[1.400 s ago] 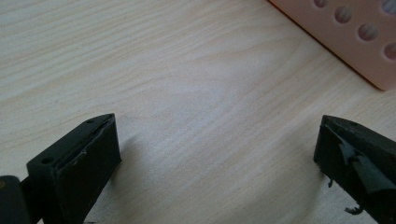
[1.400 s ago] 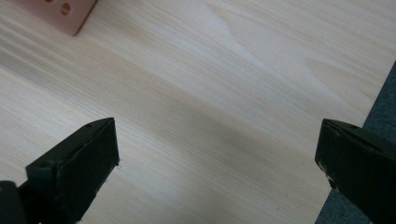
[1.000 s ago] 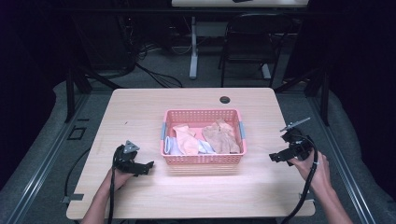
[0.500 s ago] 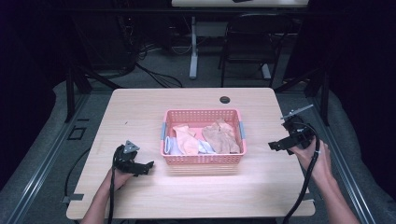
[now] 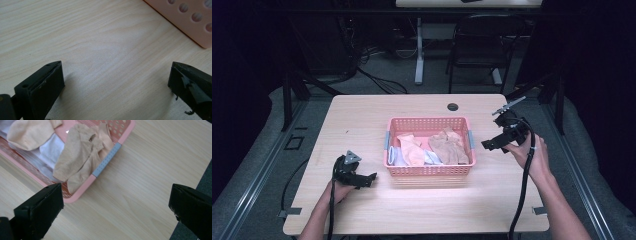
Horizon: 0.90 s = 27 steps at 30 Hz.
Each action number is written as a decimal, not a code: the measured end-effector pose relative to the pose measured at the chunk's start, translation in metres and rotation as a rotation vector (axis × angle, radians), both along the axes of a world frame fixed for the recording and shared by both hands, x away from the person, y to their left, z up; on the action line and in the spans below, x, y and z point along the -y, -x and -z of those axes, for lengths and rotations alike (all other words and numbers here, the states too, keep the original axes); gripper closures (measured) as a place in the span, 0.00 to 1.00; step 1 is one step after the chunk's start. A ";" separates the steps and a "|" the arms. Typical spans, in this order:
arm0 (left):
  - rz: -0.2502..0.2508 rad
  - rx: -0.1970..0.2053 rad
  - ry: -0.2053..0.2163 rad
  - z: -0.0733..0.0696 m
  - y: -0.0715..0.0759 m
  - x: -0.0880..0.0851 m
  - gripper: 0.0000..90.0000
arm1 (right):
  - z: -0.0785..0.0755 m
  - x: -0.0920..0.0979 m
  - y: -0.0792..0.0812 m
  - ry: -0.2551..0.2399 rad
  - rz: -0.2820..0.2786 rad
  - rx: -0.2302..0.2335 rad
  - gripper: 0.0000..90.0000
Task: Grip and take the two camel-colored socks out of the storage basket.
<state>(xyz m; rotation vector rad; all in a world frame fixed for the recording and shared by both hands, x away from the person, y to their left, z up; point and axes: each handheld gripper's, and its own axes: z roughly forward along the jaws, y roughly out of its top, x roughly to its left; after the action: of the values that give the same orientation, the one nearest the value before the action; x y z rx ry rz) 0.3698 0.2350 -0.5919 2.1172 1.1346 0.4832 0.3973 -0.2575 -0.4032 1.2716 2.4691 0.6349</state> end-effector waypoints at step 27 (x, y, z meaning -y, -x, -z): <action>-0.001 0.000 0.001 0.000 0.000 0.000 0.00 | 0.027 -0.103 -0.038 -0.025 -0.179 -0.077 0.00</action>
<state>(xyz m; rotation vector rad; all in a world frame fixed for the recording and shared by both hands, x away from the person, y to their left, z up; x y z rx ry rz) 0.3697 0.2349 -0.5919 2.1162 1.1359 0.4830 0.4353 -0.1545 -0.4304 1.1115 2.6674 0.6736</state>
